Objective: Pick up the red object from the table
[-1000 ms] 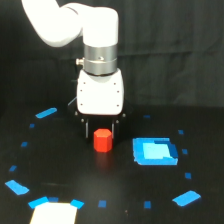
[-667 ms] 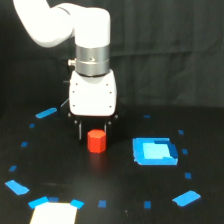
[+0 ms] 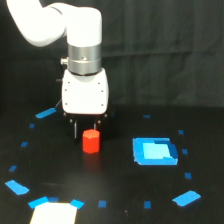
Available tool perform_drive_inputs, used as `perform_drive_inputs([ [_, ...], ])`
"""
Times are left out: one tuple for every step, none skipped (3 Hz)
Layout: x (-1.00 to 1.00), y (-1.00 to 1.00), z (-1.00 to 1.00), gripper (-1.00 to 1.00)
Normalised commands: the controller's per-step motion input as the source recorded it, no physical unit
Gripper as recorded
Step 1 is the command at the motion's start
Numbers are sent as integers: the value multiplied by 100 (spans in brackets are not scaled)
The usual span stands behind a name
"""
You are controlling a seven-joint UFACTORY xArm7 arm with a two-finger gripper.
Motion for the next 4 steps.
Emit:
perform_drive_inputs([
  [-6,-73,-28,100],
  [-15,5,-18,-43],
  [-63,21,38,-88],
  [-14,-26,100,-100],
])
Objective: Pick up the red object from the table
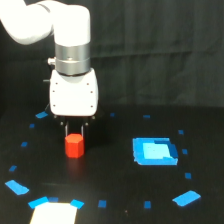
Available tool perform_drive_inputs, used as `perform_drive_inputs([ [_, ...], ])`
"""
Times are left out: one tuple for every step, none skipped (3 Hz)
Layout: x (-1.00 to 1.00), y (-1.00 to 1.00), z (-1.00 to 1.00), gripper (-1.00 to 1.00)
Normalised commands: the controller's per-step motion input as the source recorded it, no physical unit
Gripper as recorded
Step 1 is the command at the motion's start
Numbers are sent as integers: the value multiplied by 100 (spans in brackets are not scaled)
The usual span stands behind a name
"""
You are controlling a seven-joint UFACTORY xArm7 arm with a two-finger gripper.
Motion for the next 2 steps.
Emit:
perform_drive_inputs([
  [29,-100,17,100],
  [36,-100,-40,100],
])
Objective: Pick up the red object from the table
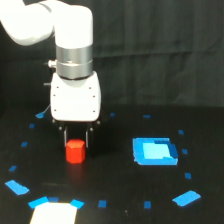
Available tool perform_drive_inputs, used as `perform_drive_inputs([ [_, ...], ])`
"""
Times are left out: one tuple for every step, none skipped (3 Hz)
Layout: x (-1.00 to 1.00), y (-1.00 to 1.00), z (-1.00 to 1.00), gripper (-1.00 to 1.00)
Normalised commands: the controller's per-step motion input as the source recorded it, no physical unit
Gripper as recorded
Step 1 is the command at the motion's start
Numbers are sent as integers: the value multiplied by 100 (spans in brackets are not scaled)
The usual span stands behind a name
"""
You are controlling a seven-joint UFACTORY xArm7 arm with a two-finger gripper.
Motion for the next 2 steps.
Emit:
perform_drive_inputs([
  [-44,100,-21,-100],
  [-19,21,67,-100],
])
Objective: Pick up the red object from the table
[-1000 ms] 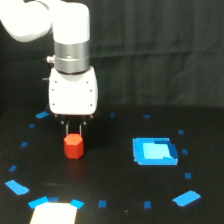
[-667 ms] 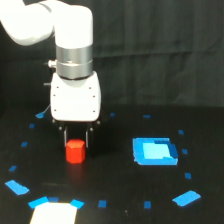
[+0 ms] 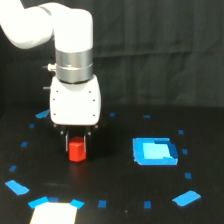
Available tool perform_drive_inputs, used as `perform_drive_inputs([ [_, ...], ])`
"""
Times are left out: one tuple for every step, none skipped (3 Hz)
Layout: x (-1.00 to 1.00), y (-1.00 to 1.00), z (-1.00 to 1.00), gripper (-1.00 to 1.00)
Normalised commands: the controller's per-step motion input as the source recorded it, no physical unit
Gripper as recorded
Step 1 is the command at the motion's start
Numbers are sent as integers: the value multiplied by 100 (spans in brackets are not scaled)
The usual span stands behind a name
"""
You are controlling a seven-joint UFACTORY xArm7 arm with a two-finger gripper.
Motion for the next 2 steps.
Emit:
perform_drive_inputs([
  [92,69,100,-100],
  [89,54,100,-45],
])
